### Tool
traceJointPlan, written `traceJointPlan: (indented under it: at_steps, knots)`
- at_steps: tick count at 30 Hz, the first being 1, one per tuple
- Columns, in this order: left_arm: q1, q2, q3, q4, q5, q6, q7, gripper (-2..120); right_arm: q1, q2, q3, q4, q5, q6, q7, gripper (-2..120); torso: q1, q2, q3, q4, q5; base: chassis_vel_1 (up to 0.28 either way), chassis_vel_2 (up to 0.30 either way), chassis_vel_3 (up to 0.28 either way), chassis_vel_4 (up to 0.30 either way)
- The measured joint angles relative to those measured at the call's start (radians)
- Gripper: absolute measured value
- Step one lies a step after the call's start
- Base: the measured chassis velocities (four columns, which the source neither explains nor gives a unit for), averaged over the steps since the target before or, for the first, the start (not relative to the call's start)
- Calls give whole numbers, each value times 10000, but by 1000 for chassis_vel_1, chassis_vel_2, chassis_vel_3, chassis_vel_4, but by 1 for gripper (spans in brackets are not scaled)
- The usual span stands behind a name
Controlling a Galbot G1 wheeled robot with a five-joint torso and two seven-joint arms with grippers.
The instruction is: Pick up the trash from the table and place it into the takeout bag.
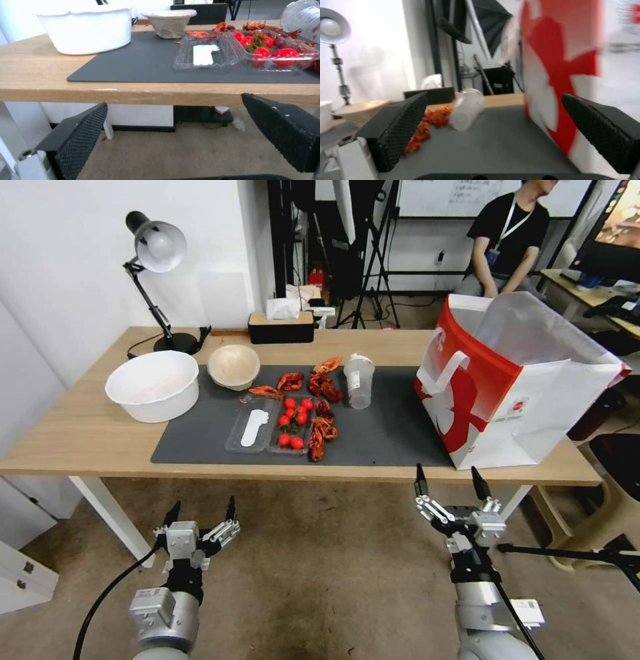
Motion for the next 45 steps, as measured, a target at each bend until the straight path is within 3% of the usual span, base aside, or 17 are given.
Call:
traceJointPlan:
  at_steps: [8,18,24,34,45]
  knots:
    - [55,-17,-21,-94,44,-27,0,100,966,-291,-563,-108,80,-607,-184,100,0,0,0,2,1,0,0,0,0]
    - [92,-20,-72,-160,115,-34,-1,100,4221,-990,-2238,-1079,1095,-2544,13,100,3,0,1,-1,-2,0,0,0,0]
    - [62,-30,-116,-175,134,-6,2,100,7088,-999,-3570,-2589,1872,-3974,941,100,3,-1,1,0,0,0,0,0,0]
    - [0,-105,-134,-144,182,33,11,100,9003,-953,-4379,-3598,2936,-5427,1952,100,2,0,1,0,0,0,0,0,0]
    - [-48,-81,-146,-125,156,171,18,100,10875,-346,-5127,-5114,3547,-6740,3191,100,2,1,1,1,0,0,0,0,0]
